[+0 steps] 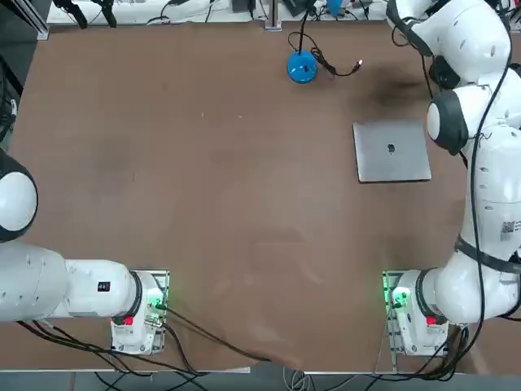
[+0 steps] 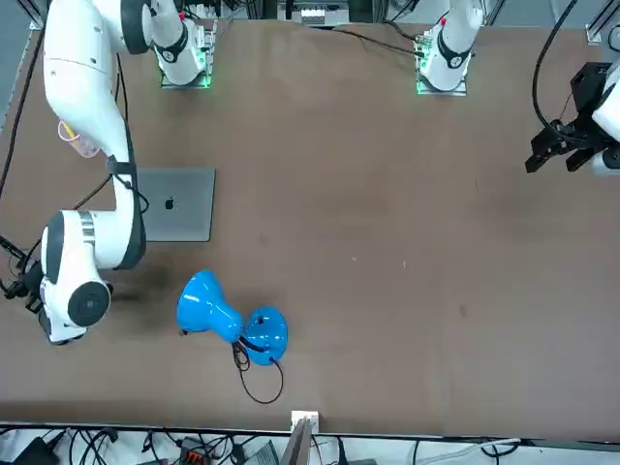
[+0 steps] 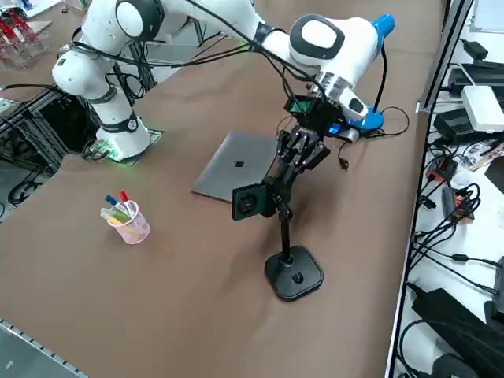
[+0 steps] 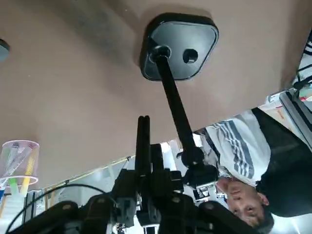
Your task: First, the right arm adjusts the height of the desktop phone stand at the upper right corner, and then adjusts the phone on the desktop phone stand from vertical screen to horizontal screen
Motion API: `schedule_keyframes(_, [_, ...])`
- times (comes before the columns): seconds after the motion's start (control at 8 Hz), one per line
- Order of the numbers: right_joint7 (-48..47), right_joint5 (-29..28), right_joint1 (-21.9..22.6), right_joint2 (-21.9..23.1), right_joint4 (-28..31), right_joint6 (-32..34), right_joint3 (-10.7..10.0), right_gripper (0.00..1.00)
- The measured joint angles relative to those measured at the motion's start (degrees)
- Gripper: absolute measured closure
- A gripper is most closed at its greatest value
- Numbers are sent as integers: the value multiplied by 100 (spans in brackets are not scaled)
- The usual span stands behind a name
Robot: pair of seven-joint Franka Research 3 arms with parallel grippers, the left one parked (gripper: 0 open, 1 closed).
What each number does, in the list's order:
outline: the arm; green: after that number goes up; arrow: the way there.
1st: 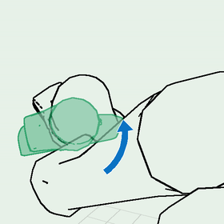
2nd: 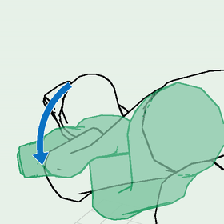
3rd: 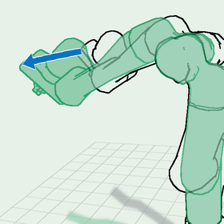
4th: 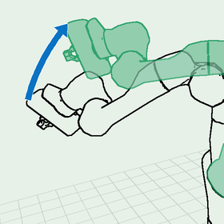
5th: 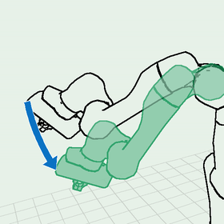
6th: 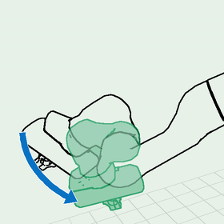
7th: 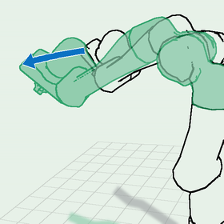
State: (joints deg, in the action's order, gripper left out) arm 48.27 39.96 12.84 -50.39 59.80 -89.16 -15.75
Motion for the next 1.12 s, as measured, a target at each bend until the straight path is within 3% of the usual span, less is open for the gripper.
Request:
schedule_keyframes(0.38, [31, -131, -6, 47, -1, 10, 0, 84])
schedule_keyframes(1.12, [237, -1021, -269, 302, -26, -70, -17, 84])
